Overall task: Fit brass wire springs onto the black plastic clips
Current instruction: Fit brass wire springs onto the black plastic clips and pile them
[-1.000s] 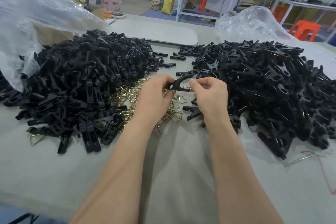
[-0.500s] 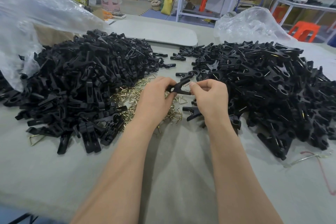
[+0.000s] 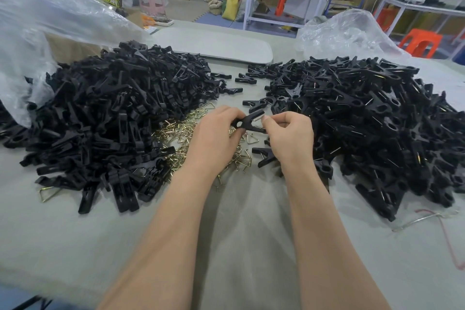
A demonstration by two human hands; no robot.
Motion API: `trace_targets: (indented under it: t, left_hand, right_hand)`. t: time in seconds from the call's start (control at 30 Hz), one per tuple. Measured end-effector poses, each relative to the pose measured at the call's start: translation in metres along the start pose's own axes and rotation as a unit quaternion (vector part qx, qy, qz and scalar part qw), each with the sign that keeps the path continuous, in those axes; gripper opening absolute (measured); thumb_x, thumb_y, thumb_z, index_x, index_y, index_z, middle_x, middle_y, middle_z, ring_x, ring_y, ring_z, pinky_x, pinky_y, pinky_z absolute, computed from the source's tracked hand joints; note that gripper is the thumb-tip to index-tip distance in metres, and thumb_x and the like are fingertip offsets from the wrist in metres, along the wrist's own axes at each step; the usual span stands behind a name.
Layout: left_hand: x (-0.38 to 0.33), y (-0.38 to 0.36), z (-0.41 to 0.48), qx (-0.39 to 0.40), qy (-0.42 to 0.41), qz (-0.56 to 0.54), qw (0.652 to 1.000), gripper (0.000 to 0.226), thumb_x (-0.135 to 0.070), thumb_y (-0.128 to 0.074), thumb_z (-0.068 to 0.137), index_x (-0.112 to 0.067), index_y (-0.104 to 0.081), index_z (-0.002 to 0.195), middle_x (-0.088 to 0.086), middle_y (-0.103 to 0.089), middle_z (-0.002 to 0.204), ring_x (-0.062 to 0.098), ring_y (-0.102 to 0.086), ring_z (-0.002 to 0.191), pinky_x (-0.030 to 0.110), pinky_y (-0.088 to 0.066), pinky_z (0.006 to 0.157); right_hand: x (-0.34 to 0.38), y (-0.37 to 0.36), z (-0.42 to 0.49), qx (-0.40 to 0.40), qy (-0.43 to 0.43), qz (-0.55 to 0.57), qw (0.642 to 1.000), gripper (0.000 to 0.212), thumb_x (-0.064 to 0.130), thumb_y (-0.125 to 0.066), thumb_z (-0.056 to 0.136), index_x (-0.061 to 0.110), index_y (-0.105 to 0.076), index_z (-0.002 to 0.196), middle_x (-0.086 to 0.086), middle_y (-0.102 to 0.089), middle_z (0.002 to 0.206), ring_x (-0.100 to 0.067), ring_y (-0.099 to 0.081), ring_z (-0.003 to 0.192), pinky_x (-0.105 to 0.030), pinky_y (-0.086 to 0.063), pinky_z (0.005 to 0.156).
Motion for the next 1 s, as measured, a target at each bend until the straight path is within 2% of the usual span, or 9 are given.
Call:
trace_targets:
  t: [0.13,0.2,0.3,0.37,0.47,0.67,0.77,0.9,1.0]
  left_hand:
    - [-0.004,0.002,0.0,0.008,-0.014,0.014,1.0,0.018,-0.011,-0.069,0.083,-0.018,-0.068,0.1,-0.011,-0.057,0.093,0.014,-0.057,0.09,0.038,-0.05,0.087]
    - [-0.002,0.004,-0.001,0.033,-0.001,-0.017,0.999,0.018,-0.013,-0.071,0.082,-0.021,-0.069,0.098,-0.012,-0.059,0.091,0.012,-0.06,0.088,0.034,-0.051,0.087]
    - [-0.002,0.008,-0.003,0.088,0.036,-0.136,0.986,0.023,-0.016,-0.075,0.079,-0.036,-0.066,0.086,-0.017,-0.062,0.079,-0.001,-0.062,0.08,0.02,-0.052,0.084]
    - [-0.009,0.01,-0.004,0.105,0.033,-0.194,0.975,0.026,-0.015,-0.077,0.077,-0.037,-0.065,0.084,-0.013,-0.063,0.075,-0.002,-0.061,0.074,0.018,-0.052,0.082]
    - [-0.017,0.015,-0.004,0.098,-0.001,-0.196,0.976,0.021,-0.016,-0.076,0.078,-0.033,-0.066,0.086,-0.011,-0.065,0.082,-0.004,-0.058,0.078,0.011,-0.044,0.084]
    - [-0.024,0.021,-0.003,0.081,-0.027,-0.232,0.969,0.02,-0.015,-0.074,0.079,-0.025,-0.066,0.094,-0.014,-0.06,0.096,0.003,-0.057,0.093,0.023,-0.045,0.092]
    - [-0.025,0.023,-0.003,0.082,-0.021,-0.258,0.963,0.023,-0.012,-0.074,0.079,-0.028,-0.066,0.094,-0.014,-0.062,0.098,0.004,-0.058,0.093,0.026,-0.046,0.091]
    - [-0.022,0.022,-0.003,0.09,0.006,-0.285,0.954,0.021,-0.017,-0.075,0.077,-0.03,-0.068,0.092,-0.013,-0.066,0.095,0.006,-0.061,0.091,0.031,-0.048,0.09]
    - [-0.013,0.021,-0.003,0.087,0.047,-0.289,0.952,0.018,-0.019,-0.076,0.078,-0.024,-0.07,0.095,-0.005,-0.069,0.092,0.008,-0.062,0.087,0.032,-0.049,0.088]
  right_hand:
    - [-0.003,-0.004,0.0,0.026,-0.02,0.015,0.999,0.022,0.018,-0.067,0.084,0.023,-0.061,0.063,0.008,-0.059,0.057,-0.008,-0.056,0.058,-0.026,-0.048,0.064]
    - [-0.006,-0.005,0.001,0.1,-0.066,0.1,0.988,0.019,0.016,-0.068,0.085,0.017,-0.062,0.067,0.004,-0.056,0.058,-0.006,-0.051,0.054,-0.023,-0.045,0.057]
    - [-0.009,-0.012,-0.007,0.271,-0.194,0.31,0.89,0.017,0.027,-0.07,0.076,0.015,-0.058,0.073,0.001,-0.056,0.064,-0.009,-0.052,0.057,-0.019,-0.045,0.054]
    - [-0.011,-0.015,-0.016,0.347,-0.247,0.334,0.841,0.042,0.042,-0.068,0.067,0.011,-0.062,0.093,-0.004,-0.062,0.074,-0.013,-0.061,0.062,-0.022,-0.053,0.059]
    - [-0.009,-0.024,-0.027,0.422,-0.257,0.327,0.806,0.072,0.055,-0.06,0.068,0.002,-0.056,0.117,-0.012,-0.07,0.081,-0.02,-0.07,0.069,-0.027,-0.058,0.062]
    - [0.003,-0.045,-0.03,0.42,-0.217,0.436,0.766,0.043,0.05,-0.063,0.068,0.009,-0.073,0.077,-0.004,-0.064,0.063,-0.011,-0.059,0.05,-0.02,-0.05,0.05]
    - [0.004,-0.05,-0.03,0.401,-0.218,0.46,0.762,0.042,0.046,-0.071,0.06,0.008,-0.07,0.077,-0.003,-0.057,0.067,-0.009,-0.055,0.049,-0.02,-0.046,0.046]
    - [0.002,-0.053,-0.034,0.409,-0.23,0.473,0.746,0.039,0.045,-0.064,0.074,0.007,-0.069,0.084,0.001,-0.055,0.067,-0.006,-0.053,0.047,-0.018,-0.047,0.046]
    - [-0.005,-0.045,-0.027,0.398,-0.243,0.376,0.801,0.069,0.067,-0.055,0.066,0.006,-0.062,0.099,-0.005,-0.067,0.065,-0.01,-0.062,0.052,-0.02,-0.052,0.05]
Point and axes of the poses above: each hand's wrist, its own z-axis towards the middle knuckle, its own y-axis out of the back of the hand, x = y × z, the point moved 6 cm from there along z, towards the middle knuckle
